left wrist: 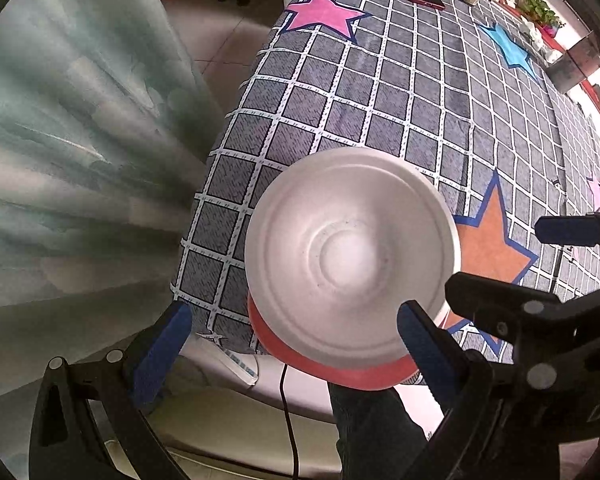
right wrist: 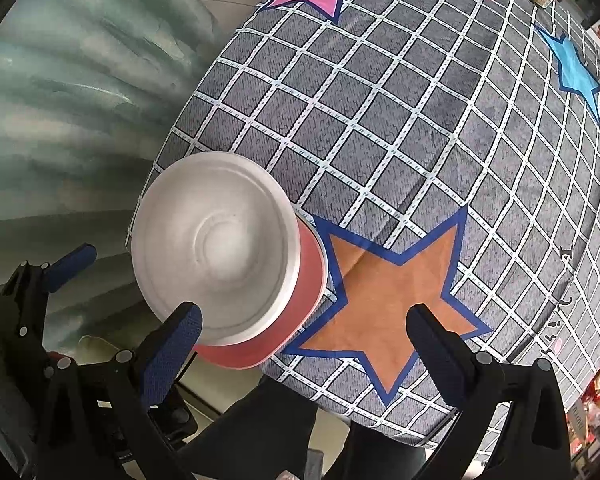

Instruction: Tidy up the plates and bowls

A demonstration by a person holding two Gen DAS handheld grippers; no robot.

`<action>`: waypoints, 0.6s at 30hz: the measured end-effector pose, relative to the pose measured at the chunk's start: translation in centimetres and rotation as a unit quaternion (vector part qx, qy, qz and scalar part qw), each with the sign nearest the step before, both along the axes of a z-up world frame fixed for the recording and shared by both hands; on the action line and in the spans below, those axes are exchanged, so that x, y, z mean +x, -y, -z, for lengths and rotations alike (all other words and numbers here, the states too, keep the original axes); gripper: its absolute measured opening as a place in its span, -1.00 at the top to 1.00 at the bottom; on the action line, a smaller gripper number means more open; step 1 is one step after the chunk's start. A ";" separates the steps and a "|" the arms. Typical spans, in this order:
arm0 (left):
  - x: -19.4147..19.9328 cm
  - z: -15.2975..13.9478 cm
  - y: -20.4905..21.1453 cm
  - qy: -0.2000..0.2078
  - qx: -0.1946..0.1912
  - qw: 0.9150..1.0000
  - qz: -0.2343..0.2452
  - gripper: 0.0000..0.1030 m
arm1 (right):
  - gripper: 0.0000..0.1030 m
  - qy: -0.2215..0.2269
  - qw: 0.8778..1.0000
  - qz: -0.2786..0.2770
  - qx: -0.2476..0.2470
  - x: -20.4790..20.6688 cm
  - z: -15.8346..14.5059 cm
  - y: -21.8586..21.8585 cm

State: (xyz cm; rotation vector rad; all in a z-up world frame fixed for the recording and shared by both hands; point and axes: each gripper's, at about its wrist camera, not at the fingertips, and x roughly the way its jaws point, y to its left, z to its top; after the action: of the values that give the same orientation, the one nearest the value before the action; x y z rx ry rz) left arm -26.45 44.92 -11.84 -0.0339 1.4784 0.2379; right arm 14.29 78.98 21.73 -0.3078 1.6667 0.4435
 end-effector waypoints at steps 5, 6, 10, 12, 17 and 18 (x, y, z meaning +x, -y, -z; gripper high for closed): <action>0.0 0.0 0.0 0.001 0.004 1.000 -0.002 -0.99 | -1.00 -0.001 1.000 -0.001 0.001 0.0 -0.1 0.0; 0.1 0.0 0.0 0.000 0.003 1.000 -0.002 -0.99 | -1.00 -0.002 1.000 -0.001 0.002 0.0 -0.1 0.1; 0.1 0.1 0.0 -0.002 0.003 1.000 -0.002 -0.99 | -1.00 -0.002 1.000 -0.001 0.003 -0.1 -0.1 0.2; 0.2 0.1 0.1 -0.002 0.003 1.000 -0.001 -0.99 | -1.00 -0.002 1.000 -0.001 0.004 0.0 -0.1 0.3; 0.1 0.0 0.4 -0.004 0.006 1.000 0.002 -0.99 | -1.00 -0.003 1.000 0.000 0.005 -0.1 -0.1 0.3; 0.1 0.1 0.4 -0.005 0.006 1.000 0.002 -0.99 | -1.00 -0.003 1.000 0.001 0.005 0.0 -0.2 0.3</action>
State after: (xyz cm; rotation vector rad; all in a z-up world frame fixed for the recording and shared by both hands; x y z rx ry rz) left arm -26.37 44.50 -11.89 -0.0207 1.4860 0.2439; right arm 14.25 78.63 21.89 -0.2972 1.6699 0.4522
